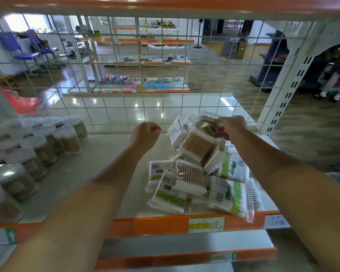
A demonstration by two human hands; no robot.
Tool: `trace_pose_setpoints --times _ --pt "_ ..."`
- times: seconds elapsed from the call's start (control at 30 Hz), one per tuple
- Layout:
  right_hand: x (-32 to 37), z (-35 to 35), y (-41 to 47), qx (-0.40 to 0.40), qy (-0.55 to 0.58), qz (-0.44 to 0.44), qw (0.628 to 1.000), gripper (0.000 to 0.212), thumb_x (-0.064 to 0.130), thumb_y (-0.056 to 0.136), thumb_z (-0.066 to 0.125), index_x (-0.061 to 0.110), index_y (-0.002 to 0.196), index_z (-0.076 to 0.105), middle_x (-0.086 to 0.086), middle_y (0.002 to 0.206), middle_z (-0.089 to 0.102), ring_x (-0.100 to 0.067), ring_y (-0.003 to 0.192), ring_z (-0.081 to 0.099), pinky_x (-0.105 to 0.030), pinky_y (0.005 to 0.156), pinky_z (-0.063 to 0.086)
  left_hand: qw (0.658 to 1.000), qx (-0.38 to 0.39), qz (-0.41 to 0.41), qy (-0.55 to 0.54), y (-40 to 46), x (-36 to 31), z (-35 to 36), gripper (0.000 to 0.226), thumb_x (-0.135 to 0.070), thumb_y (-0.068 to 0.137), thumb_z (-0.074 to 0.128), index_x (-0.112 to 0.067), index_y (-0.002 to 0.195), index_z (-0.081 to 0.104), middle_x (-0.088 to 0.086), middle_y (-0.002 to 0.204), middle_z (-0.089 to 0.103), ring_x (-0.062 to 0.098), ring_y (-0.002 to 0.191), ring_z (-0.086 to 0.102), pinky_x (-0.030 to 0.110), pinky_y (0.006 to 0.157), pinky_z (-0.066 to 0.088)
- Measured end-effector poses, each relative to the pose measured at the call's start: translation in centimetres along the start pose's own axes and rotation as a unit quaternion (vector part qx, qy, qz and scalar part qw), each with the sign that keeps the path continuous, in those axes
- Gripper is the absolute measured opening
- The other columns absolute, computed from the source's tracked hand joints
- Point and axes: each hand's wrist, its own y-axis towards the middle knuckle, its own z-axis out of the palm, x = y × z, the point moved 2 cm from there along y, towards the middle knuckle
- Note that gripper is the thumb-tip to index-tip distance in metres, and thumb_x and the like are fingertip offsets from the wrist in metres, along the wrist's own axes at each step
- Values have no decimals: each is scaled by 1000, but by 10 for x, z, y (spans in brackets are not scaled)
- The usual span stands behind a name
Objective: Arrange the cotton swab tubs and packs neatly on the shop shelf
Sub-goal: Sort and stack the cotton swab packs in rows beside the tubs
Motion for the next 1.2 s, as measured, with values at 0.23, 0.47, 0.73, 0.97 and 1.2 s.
trace_pose_setpoints --times 0.23,0.47,0.73,0.97,1.2 --pt "9 5 -12 25 107 77 991 16 9 84 64 -2 85 52 -16 68 59 -21 45 60 -26 30 46 1000 11 -1 13 -6 14 -11 21 -14 90 53 -9 102 69 4 101 68 11 85 55 22 71 38" --pt "9 5 -22 14 182 73 980 11 9 83 64 2 78 57 -13 71 62 -19 58 60 -37 64 57 1000 0 -16 -13 -4 17 -21 21 -15 90 54 -9 104 69 4 105 68 12 91 56 23 75 40" --pt "28 -8 -36 26 128 -20 991 17 8 86 58 14 70 54 -8 67 59 -14 55 55 -26 55 48 997 16 -31 -62 7 2 -26 21 -14 86 54 -12 98 71 6 98 70 22 92 64 29 77 47" --pt "43 3 -62 94 69 -97 988 4 14 89 58 16 89 61 -4 78 62 -14 65 58 -24 56 45 993 40 -20 -111 9 -15 -39 23 -11 84 52 -15 94 73 3 98 71 23 88 63 23 69 43" --pt "56 46 -94 155 25 -172 972 10 16 91 58 15 100 61 -5 97 65 -17 83 64 -27 70 54 967 76 -45 -241 -5 -4 -60 20 -15 79 61 -17 98 67 11 102 69 17 84 57 28 72 41"
